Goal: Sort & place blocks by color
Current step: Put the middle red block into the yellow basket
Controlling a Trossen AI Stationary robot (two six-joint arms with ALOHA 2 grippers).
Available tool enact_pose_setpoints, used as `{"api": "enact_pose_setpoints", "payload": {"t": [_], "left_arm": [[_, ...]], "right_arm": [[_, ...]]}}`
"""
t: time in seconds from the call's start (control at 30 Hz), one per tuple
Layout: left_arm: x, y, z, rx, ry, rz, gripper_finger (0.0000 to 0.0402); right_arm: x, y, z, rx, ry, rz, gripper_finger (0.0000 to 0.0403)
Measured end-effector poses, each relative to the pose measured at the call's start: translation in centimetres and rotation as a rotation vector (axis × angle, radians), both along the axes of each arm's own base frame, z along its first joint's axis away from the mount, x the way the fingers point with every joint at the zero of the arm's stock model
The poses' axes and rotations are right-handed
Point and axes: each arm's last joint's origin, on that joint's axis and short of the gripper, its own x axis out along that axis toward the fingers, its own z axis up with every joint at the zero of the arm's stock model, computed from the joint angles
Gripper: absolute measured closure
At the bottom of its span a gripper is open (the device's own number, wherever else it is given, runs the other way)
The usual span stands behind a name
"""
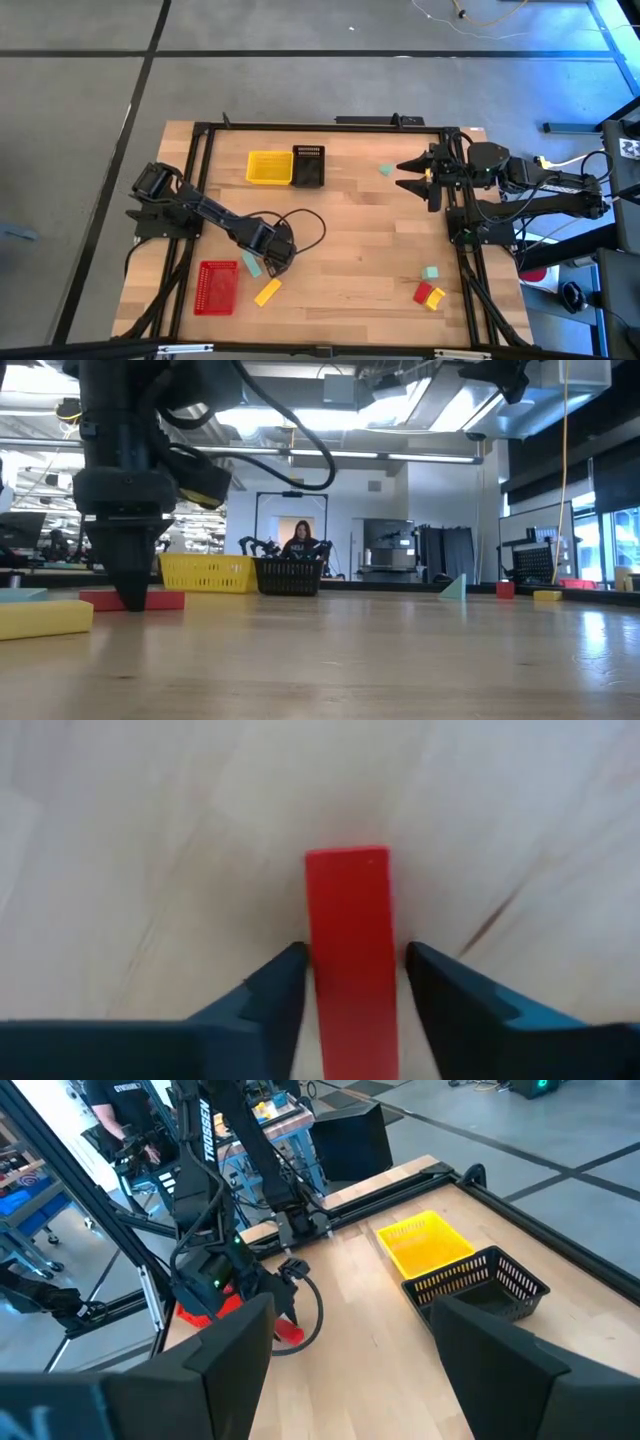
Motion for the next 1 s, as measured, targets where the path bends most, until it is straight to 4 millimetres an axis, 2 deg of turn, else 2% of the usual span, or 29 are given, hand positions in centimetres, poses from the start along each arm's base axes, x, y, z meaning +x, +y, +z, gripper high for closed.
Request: {"api": "enact_pose_setpoints", "payload": {"t": [0.1,0.2,0.33,0.57,0.7,0.9,1.0], "left_arm": [[-0.2,0.3,0.5,0.015,0.000,-0.061,0.0302],[-0.6,1.4,2.2,0.048,-0.030,-0.121,0.0313],[-1.2,3.4,6.3,0.126,-0.182,-0.171,0.0313],[-2.6,8.0,14.4,0.283,-0.637,-0.142,0.0313],[-3.3,10.2,17.7,0.354,-0.858,-0.115,0.0313],[-2.7,11.1,20.0,0.270,-1.116,-0.249,0.0313],[-1.9,11.0,20.1,0.252,-1.174,-0.277,0.0313]], "right_arm": [[0.0,0.0,0.0,0.000,0.000,0.000,0.0133],[0.0,0.0,0.0,0.013,-0.001,-0.003,0.0133],[0.0,0.0,0.0,0.048,-0.004,-0.011,0.0133],[0.5,0.0,-0.3,0.073,0.015,-0.013,0.0133],[1.6,0.1,-0.9,0.075,0.060,0.018,0.0133],[4.2,0.7,-1.2,0.026,0.032,0.077,0.0133],[5.4,1.1,-1.0,-0.008,-0.022,0.107,0.0133]]}}
